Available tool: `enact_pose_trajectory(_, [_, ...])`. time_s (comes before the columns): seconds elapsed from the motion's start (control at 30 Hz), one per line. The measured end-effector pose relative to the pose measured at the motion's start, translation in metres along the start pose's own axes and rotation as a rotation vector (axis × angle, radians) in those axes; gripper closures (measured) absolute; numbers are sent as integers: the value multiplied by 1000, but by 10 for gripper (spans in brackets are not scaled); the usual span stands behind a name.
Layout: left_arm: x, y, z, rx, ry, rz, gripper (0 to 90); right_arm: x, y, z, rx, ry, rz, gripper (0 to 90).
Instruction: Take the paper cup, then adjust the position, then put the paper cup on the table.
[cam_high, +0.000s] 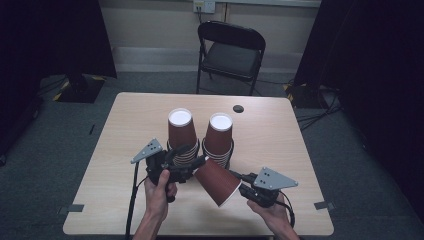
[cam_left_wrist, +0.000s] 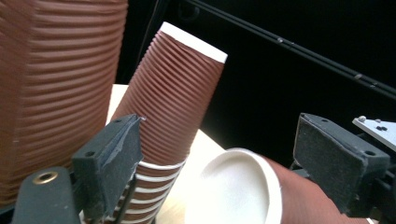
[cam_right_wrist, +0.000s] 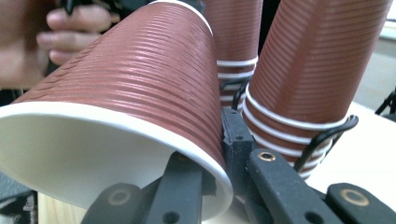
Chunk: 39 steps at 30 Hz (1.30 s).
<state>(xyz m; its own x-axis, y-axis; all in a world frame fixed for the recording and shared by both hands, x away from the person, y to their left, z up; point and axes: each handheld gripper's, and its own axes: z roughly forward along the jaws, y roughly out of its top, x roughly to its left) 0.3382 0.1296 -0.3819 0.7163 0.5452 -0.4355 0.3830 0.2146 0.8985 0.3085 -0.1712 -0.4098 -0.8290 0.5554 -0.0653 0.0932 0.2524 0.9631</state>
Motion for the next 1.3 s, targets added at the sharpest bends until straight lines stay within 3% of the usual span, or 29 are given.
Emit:
enact_pose_trajectory(0.13, [-1,-1,0,35,29,97,158,-4,-2,0,37,1,17,860])
enact_pose_trajectory(0.3, [-5,-2,-3,65,75,205,168,-12,-4,-4,78,2,81,860])
enact_pose_trajectory(0.4, [-8,-2,-4,58,77,254,168,-15,-6,-5,107,9,104,860])
enact_pose_trajectory(0.7, [-15,-6,-5,153,115,393,173,-23,-7,-5,159,31,160,860])
enact_pose_trajectory(0.8, [-16,-9,-5,178,92,433,156,-25,-8,-5,180,38,172,860])
enact_pose_trajectory(0.9, [-17,-12,-5,189,103,454,160,-26,-8,-4,197,49,180,859])
enact_pose_trajectory(1.03, [-20,-16,-5,222,109,536,161,-28,-9,-2,221,54,194,860])
enact_pose_trajectory(1.3, [-25,-28,-5,288,91,652,167,-33,-11,0,261,98,233,860])
